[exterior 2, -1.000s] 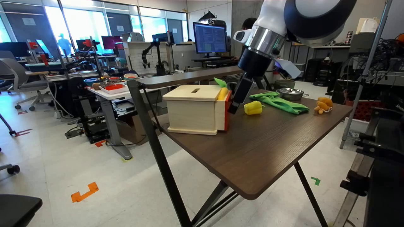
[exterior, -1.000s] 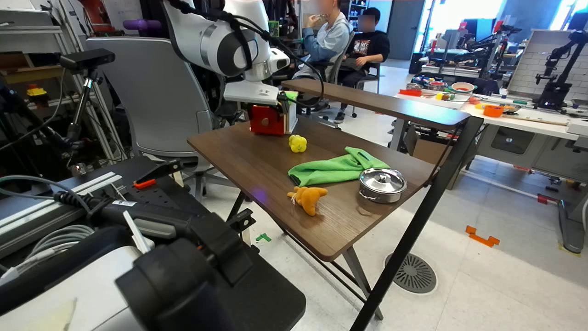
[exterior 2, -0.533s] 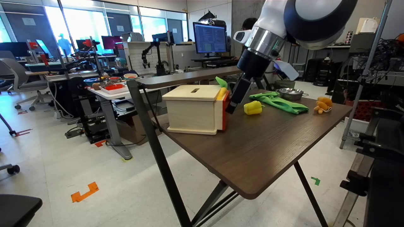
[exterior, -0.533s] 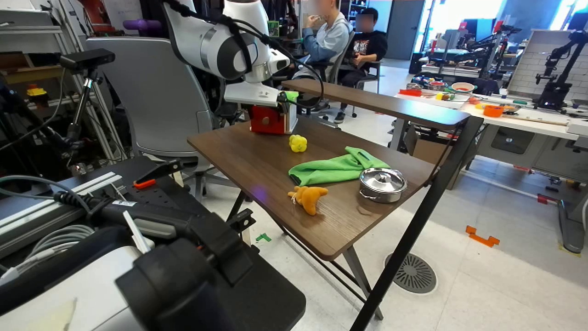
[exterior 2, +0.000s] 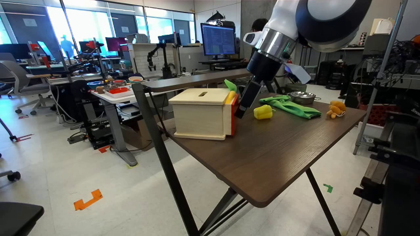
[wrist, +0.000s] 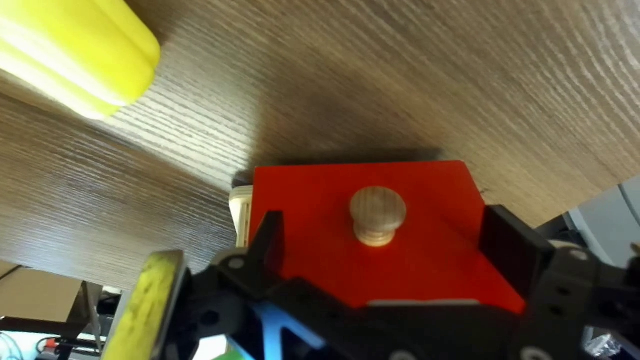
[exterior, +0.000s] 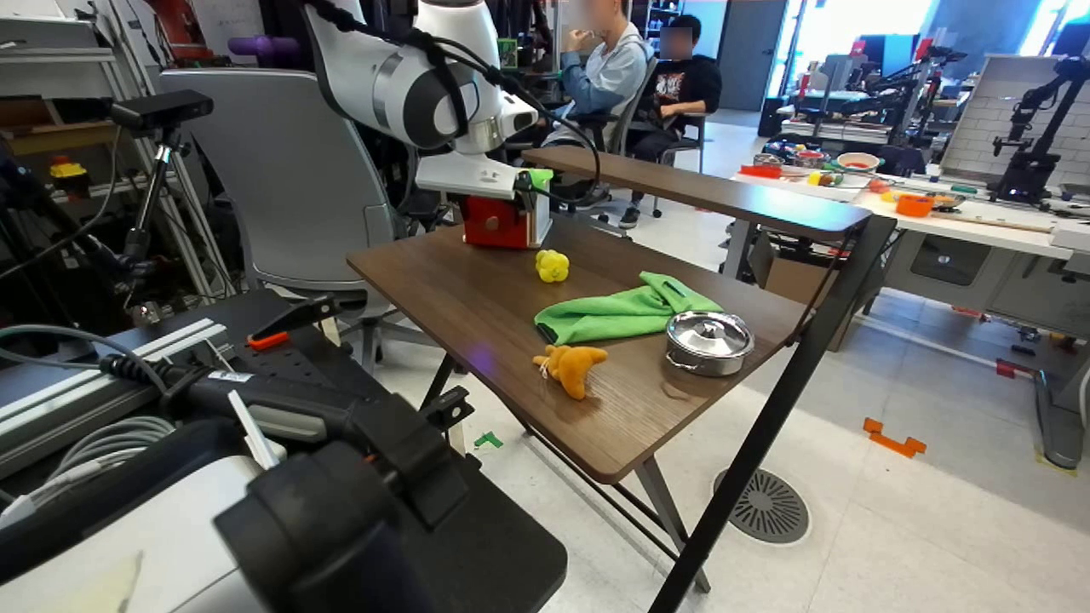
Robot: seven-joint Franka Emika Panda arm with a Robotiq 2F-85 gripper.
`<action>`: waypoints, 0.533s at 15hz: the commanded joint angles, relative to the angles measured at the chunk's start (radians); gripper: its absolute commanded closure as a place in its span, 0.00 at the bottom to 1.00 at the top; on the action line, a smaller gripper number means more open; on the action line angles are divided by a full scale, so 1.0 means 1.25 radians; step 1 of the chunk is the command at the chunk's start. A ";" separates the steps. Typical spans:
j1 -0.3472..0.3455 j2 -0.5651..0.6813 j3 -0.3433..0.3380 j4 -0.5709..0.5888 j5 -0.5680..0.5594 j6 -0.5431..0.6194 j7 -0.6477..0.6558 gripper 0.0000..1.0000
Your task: Close the drawer
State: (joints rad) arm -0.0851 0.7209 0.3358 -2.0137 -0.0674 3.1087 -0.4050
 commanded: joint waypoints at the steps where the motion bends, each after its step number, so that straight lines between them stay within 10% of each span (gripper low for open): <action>1: -0.052 0.021 0.064 0.026 -0.008 0.009 0.026 0.00; 8: -0.143 -0.062 0.155 -0.038 0.026 -0.090 0.046 0.00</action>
State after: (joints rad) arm -0.2025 0.7167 0.4521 -2.0309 -0.0649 3.0655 -0.3732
